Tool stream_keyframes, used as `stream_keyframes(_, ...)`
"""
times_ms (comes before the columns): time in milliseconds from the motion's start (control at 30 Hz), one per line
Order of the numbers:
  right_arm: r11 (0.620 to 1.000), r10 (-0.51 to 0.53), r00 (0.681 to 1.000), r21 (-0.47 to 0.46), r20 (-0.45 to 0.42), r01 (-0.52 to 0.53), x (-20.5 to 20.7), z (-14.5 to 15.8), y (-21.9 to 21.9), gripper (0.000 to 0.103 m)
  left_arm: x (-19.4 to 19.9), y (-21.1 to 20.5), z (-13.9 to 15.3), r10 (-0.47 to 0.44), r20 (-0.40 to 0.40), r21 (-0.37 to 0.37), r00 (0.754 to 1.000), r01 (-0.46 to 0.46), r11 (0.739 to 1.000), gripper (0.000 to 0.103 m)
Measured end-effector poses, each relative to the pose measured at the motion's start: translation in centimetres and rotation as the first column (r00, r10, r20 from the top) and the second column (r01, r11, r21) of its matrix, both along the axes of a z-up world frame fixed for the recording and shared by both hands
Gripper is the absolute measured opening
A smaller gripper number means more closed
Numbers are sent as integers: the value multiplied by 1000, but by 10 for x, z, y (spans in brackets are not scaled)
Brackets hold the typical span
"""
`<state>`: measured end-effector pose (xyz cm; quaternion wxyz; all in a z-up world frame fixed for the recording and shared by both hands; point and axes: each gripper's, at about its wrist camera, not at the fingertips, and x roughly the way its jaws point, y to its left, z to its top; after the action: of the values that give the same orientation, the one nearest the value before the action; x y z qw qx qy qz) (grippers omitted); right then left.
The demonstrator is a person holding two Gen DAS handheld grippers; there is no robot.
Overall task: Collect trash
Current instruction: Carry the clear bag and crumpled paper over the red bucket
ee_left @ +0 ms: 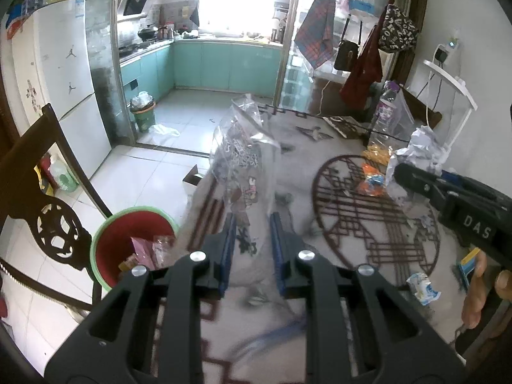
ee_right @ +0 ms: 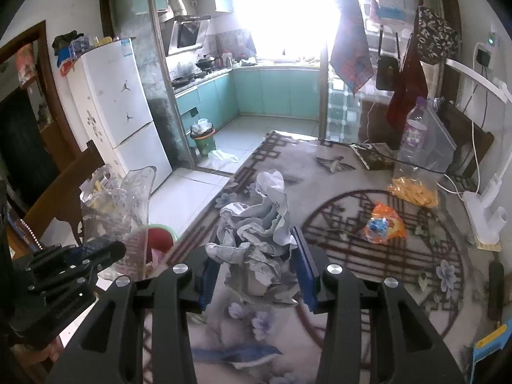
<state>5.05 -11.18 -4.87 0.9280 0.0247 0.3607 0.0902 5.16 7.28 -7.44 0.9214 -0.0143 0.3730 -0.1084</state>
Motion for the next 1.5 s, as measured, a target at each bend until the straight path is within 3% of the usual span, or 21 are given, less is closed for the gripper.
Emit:
stream_keyframes(367,1000,-14,999,-24,-32,13,28,-11,83,41,42,71,-11,-34,-30,-14,999,34,999,20)
stream_keyframes(667,998,52,995,-18,-89,-53,51,-30,149,41,60,135,-25,24,-65,-17,998,-25,1000,20)
stream_keyframes(967,987,159,964,14,-213,-159,81,-73,212,41,85,197,-47,100,-128,-10,987,-102,995,20)
stream_keyframes(1333,973,227,940,27,-255,-228,110,-93,256,42,114,237,-73,144,-187,-3,972,-147,989,20)
stream_keyframes(1500,957,286,913,41,-291,-287,121,-113,270,42,125,248,-89,172,-224,2,959,-177,984,20)
